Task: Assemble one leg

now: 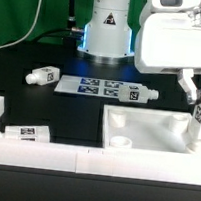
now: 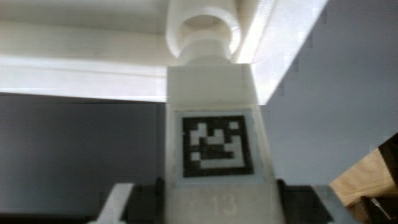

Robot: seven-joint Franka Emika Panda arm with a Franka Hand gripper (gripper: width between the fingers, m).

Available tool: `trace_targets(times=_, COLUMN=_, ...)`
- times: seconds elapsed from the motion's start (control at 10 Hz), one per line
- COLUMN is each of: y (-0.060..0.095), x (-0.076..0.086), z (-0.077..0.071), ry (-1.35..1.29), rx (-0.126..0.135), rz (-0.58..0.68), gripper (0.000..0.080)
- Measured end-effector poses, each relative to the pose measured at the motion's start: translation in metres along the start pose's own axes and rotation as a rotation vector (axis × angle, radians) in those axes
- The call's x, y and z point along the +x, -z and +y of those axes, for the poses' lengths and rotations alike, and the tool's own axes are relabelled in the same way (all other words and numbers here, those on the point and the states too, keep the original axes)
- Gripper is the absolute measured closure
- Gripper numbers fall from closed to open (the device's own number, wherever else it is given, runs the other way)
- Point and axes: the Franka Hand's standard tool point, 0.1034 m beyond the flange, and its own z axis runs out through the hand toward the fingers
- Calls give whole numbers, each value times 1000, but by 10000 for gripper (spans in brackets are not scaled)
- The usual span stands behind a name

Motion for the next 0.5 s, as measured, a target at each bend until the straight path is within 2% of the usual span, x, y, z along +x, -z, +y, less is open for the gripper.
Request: trace_targets(times=0.5, y=0, x=-1, z=-2, ry=-3, rx=-1, rz=2, gripper=512)
